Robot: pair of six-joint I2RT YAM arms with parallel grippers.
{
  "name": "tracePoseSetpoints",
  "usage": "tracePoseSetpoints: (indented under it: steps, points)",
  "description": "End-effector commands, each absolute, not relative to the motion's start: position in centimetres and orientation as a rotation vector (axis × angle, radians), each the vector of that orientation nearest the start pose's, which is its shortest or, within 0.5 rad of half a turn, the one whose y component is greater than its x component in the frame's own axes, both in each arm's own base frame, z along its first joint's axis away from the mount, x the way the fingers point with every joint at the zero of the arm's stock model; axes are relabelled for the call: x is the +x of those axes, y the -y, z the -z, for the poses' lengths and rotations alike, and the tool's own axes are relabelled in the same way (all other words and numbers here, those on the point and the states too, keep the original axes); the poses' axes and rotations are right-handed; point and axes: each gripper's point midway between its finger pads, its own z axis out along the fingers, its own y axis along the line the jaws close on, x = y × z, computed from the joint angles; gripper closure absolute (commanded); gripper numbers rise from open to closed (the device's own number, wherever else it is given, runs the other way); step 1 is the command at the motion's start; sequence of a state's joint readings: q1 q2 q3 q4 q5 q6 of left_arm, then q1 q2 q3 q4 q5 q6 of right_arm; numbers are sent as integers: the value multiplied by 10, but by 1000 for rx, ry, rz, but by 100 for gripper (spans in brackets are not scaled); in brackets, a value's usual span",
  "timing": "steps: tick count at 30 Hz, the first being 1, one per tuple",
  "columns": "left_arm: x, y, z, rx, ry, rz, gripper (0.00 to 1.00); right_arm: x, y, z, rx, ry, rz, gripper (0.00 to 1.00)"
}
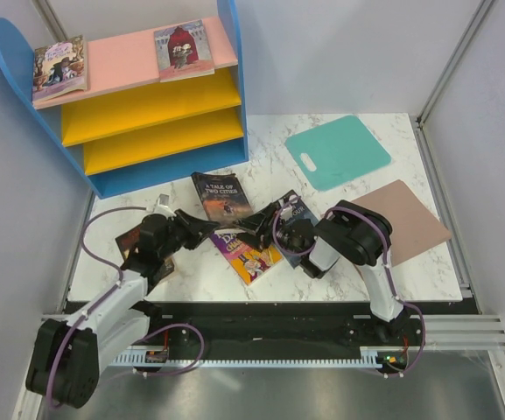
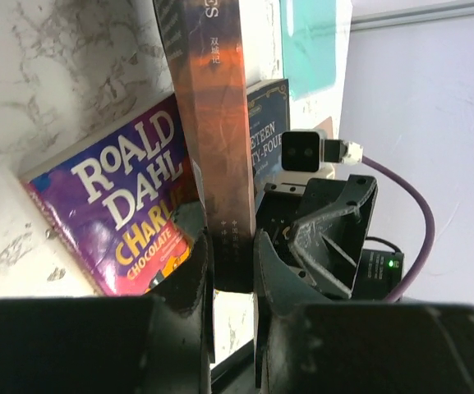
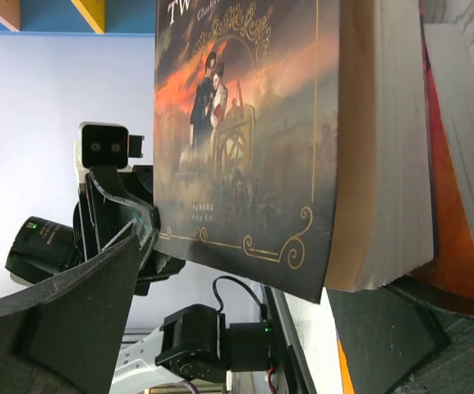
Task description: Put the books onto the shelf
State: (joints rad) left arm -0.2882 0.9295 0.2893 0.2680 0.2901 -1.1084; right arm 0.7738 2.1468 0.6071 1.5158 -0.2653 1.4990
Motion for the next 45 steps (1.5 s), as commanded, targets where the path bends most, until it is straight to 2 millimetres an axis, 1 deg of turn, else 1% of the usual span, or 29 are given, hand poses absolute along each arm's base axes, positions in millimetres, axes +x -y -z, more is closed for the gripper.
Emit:
tracePoseSetpoints:
  steps: [1,3,4,5,6,7,8,9,10,12,15,16,17,18,20,21,24,27,31,34,35,37,38,41,43,44,45]
  points:
    - [253,178,-157,-530,-1939,1284,98,273,-373,-94,430,-1775,-1898,4]
    - [246,176,-149,-546,-1974,1269,98,274,-371,-92,450,-1779,-1888,9]
    - [243,176,-147,-541,-1984,1269,98,275,-370,-92,453,-1775,-1886,20]
    - [241,175,-146,-533,-1988,1264,98,275,-371,-93,449,-1772,-1888,28]
    - [237,174,-137,-551,-2019,1252,98,274,-371,-94,446,-1772,-1890,37]
    - [234,174,-132,-551,-2031,1249,98,275,-372,-94,443,-1771,-1895,65]
    - [233,173,-130,-552,-2035,1244,98,274,-374,-97,430,-1767,-1908,82]
    - [230,172,-122,-564,-2053,1236,98,274,-375,-98,426,-1766,-1914,93]
    - [229,172,-120,-564,-2058,1235,98,274,-375,-97,431,-1769,-1916,100]
    - [226,170,-112,-574,-2071,1224,98,273,-374,-98,427,-1769,-1915,100]
    - [227,168,-108,-567,-2077,1199,98,271,-374,-99,412,-1769,-1917,100]
    - [228,168,-107,-563,-2079,1190,94,270,-375,-100,401,-1769,-1919,100]
    - [229,167,-106,-555,-2079,1179,88,270,-376,-103,389,-1764,-1925,100]
    - [230,167,-104,-553,-2087,1169,76,269,-377,-105,373,-1761,-1934,100]
    - [233,166,-105,-544,-2080,1157,64,268,-377,-107,365,-1759,-1941,100]
    - [233,166,-101,-552,-2091,1150,56,267,-378,-108,358,-1757,-1942,100]
    - [236,167,-100,-556,-2092,1151,45,266,-377,-110,349,-1757,-1946,100]
    - [238,168,-95,-564,-2103,1150,44,265,-378,-112,342,-1754,-1951,100]
    - [240,170,-93,-581,-2090,1173,46,263,-380,-117,324,-1747,-1970,100]
    - [243,171,-102,-560,-2042,1202,46,259,-383,-126,300,-1732,-1997,100]
    - [245,172,-112,-536,-2003,1218,48,259,-384,-133,291,-1715,-2007,100]
    - [248,172,-122,-519,-1965,1223,49,256,-385,-138,280,-1704,-2018,100]
    - [250,170,-131,-506,-1924,1224,49,255,-385,-143,271,-1692,-2026,100]
    - [252,168,-151,-469,-1844,1228,49,252,-386,-148,261,-1687,-2038,100]
    - [253,168,-160,-452,-1814,1229,48,249,-388,-148,252,-1690,-2047,100]
    - [254,169,-163,-441,-1810,1231,45,248,-388,-148,250,-1694,-2048,100]
    - [254,170,-161,-431,-1822,1231,44,248,-389,-148,246,-1694,-2053,100]
